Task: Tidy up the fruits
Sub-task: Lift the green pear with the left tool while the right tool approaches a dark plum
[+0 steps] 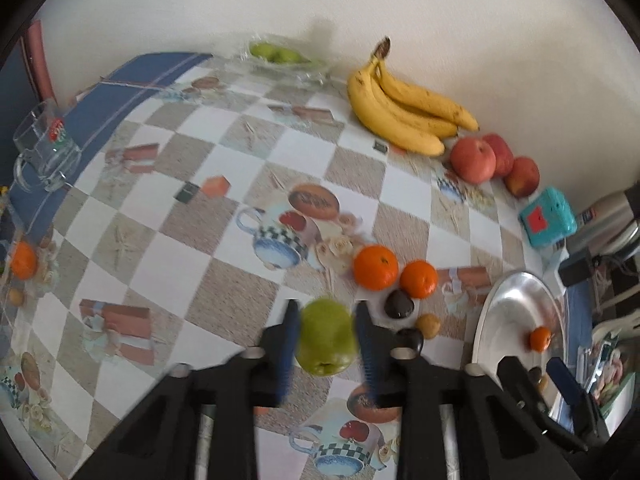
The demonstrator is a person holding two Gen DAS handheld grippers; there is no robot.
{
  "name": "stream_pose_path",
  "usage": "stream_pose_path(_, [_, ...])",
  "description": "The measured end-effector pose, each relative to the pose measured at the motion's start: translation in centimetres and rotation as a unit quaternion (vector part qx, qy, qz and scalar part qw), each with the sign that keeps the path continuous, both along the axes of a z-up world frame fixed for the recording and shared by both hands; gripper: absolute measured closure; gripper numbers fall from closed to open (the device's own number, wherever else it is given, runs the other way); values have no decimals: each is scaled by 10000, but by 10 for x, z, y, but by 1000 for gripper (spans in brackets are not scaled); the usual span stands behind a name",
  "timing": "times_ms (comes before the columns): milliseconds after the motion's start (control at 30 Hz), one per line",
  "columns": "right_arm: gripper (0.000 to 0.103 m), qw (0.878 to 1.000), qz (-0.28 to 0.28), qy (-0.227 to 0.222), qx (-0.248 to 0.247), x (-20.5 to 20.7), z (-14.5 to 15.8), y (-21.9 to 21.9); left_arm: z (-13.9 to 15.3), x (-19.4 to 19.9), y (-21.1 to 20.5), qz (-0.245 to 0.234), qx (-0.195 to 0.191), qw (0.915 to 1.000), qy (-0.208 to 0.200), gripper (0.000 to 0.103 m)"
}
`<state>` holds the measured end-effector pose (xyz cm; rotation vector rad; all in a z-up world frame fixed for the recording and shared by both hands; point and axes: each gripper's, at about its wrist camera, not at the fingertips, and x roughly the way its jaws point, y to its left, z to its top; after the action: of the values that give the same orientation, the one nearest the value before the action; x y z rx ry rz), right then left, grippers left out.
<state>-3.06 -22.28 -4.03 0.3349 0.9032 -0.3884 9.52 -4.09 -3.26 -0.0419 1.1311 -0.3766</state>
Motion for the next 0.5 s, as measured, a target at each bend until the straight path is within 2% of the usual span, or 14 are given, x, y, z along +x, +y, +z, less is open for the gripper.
stream_pose_path(133, [9,9997,229,-62,-31,9,1,12,4,2,4,10,-26,9999,-100,78])
stream_pose_path(233, [20,9994,350,-28,1,15,-1,19,-5,7,7,28,-149,9998,158,78])
stream_pose_path(333, [22,9992,404,34,8,20,-4,25,-16,13,14,54,-269,9983,522,77])
stream_pose_path(400, [31,9989,462,41,63,24,-5,29,-21,16,21,152,-227,9977,626,77])
stream_pose_path(433, [33,9987,497,45,93,26,-7,31,-23,17,24,190,-234,9972,680,73])
stream_pose_path(500, [33,9981,584,112,157,32,-11,36,-26,19,28,244,-274,9963,780,60])
